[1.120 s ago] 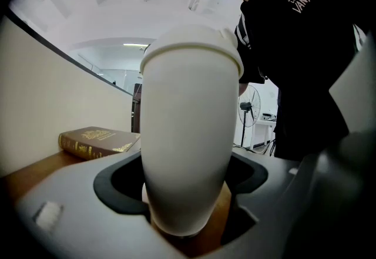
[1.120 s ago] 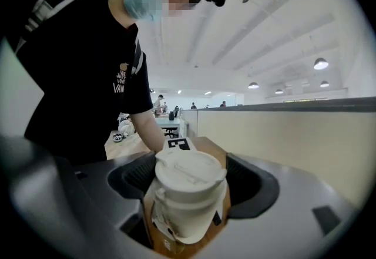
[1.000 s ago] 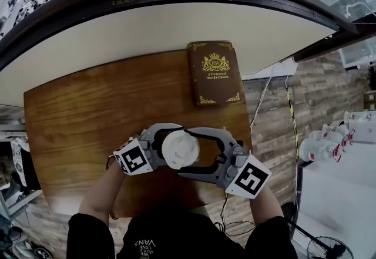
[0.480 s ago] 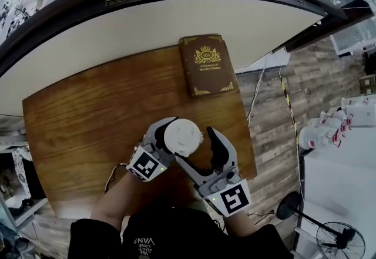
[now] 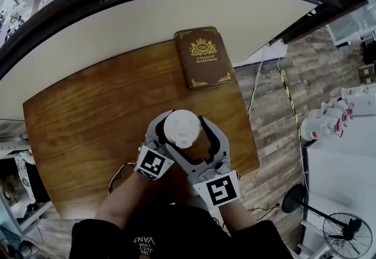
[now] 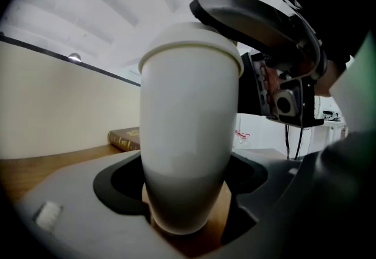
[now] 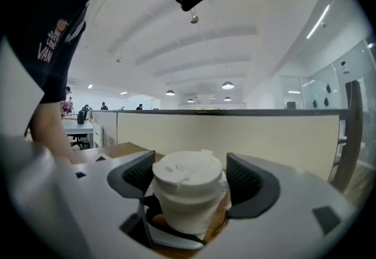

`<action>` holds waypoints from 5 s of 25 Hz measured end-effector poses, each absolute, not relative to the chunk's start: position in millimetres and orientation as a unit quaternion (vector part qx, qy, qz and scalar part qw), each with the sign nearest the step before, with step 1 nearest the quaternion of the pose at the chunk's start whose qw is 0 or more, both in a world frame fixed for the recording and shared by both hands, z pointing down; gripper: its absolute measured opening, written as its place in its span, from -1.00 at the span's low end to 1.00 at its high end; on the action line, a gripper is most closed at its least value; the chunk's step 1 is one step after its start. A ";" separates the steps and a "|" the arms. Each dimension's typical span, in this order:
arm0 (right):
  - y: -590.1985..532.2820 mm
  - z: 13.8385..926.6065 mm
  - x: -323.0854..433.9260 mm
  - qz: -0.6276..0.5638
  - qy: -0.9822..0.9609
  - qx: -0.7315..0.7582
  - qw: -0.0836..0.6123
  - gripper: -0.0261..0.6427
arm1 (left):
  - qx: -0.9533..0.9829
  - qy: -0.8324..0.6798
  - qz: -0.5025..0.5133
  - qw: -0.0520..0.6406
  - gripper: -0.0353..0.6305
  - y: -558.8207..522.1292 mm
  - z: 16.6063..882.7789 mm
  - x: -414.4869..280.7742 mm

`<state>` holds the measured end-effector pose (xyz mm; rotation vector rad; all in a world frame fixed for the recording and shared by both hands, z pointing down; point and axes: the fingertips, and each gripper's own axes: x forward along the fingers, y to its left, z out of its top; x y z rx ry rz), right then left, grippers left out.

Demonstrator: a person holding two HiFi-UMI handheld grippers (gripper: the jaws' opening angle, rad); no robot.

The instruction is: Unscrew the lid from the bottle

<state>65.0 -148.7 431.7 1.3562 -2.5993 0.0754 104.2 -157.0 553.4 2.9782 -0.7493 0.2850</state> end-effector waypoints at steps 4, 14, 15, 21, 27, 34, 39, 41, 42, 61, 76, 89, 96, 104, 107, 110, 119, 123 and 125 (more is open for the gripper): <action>-149.9 430.4 62.8 0.036 -0.902 0.419 0.097 0.11 | 0.968 -0.233 0.084 0.035 0.26 -157.5 550.7 104.0; -145.7 431.1 61.6 0.042 -0.974 0.208 0.074 0.11 | 0.985 -0.154 0.077 0.034 0.26 -153.3 549.4 102.7; -145.4 431.1 61.4 0.039 -0.980 0.183 0.071 0.11 | 0.986 -0.143 0.076 0.032 0.26 -153.2 548.6 102.6; -142.1 433.5 60.7 0.018 -0.996 0.037 0.074 0.11 | 0.991 -0.097 0.085 0.027 0.26 -152.1 548.4 101.8; -144.4 430.3 58.6 0.016 -0.997 0.004 0.079 0.11 | 0.991 -0.092 0.094 0.031 0.26 -151.6 553.1 100.3; -153.0 423.6 64.7 0.001 -0.981 0.177 0.073 0.13 | 0.990 -0.096 0.094 0.031 0.26 -150.4 553.6 100.2; -151.4 421.6 47.0 -0.021 -0.977 0.195 0.084 0.14 | 0.990 -0.100 0.092 0.030 0.26 -151.5 553.5 100.4; -152.7 427.7 43.3 -0.025 -0.976 0.190 0.102 0.14 | 0.990 -0.099 0.092 0.031 0.26 -150.9 553.8 100.7; -152.6 430.4 42.4 -0.022 -0.977 0.184 0.109 0.14 | 0.990 -0.099 0.093 0.032 0.26 -150.6 553.7 100.9; -158.7 423.9 47.1 0.030 -0.965 0.238 0.105 0.14 | 0.990 -0.107 0.080 0.035 0.26 -152.6 549.4 101.2; -155.4 335.1 92.9 0.095 -0.920 0.374 -0.073 0.14 | 0.991 -0.088 0.096 0.037 0.27 -150.0 556.5 101.9; -97.9 282.0 132.8 0.041 -0.854 0.504 -0.125 0.14 | 0.990 -0.100 0.087 0.043 0.27 -150.6 549.4 93.5; -60.4 267.9 130.4 0.021 -0.831 0.540 -0.130 0.14 | 0.990 -0.125 0.064 0.032 0.27 -138.4 523.7 54.5; -33.2 280.1 118.7 0.053 -0.825 0.549 -0.123 0.14 | 0.979 -0.200 0.022 0.033 0.26 -117.9 470.7 -13.2; -27.6 283.4 117.3 0.061 -0.829 0.542 -0.125 0.14 | 0.972 -0.235 0.003 0.027 0.26 -111.4 446.2 -32.9; -20.7 284.0 117.8 0.071 -0.836 0.528 -0.131 0.14 | 0.962 -0.271 -0.009 0.022 0.26 -98.9 427.0 -47.5; -1.7 279.5 134.7 0.094 -0.861 0.480 -0.140 0.14 | 0.918 -0.396 -0.025 0.020 -0.43 -52.7 388.1 -58.4; 9.3 281.6 141.4 0.101 -0.870 0.462 -0.140 0.14 | 0.903 -0.428 -0.015 0.018 -0.82 -28.2 382.7 -54.3; 16.9 283.6 144.4 0.107 -0.874 0.453 -0.142 0.14 | 0.899 -0.438 -0.009 0.007 -0.86 -14.0 378.0 -49.5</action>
